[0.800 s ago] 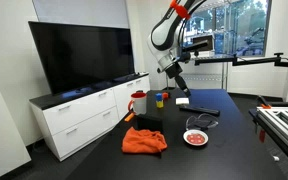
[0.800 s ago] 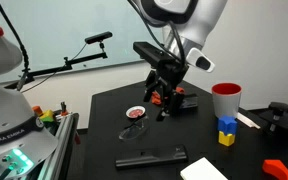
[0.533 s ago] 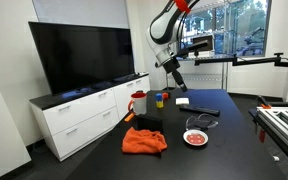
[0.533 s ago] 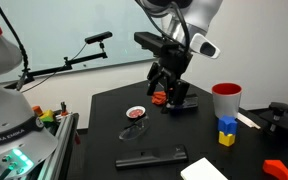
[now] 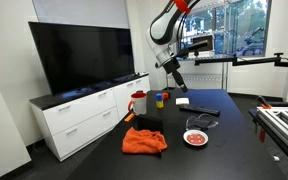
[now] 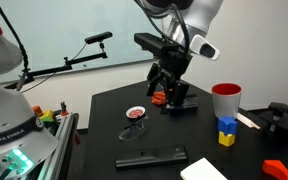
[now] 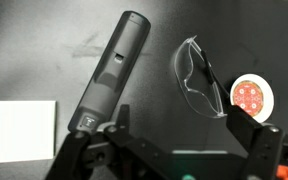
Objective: Place the black object on top of the cup
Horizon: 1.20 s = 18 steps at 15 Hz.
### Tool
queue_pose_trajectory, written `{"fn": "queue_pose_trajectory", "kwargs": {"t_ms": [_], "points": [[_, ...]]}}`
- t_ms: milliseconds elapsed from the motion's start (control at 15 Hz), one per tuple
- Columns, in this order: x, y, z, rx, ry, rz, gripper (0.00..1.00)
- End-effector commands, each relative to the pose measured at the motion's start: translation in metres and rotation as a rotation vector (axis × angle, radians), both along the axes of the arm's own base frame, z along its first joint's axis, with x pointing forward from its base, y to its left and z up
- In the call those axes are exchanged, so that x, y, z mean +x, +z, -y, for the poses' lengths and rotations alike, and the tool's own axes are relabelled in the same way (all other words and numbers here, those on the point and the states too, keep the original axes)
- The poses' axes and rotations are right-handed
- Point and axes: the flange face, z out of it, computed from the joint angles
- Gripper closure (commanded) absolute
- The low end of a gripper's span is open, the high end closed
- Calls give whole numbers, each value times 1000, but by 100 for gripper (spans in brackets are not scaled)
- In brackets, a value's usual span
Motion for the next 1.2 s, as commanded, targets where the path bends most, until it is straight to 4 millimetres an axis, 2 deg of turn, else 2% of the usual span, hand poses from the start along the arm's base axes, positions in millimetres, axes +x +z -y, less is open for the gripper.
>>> {"fn": "queue_pose_trajectory", "kwargs": {"t_ms": [0, 267, 600, 867, 1133], "points": [[0, 0, 0, 0, 0, -1, 0], [5, -4, 3, 22, -6, 16, 0], [18, 9, 7, 36, -34, 77, 0], [40, 14, 7, 97, -124, 172, 0], [76, -2, -5, 88, -175, 361, 0]]}}
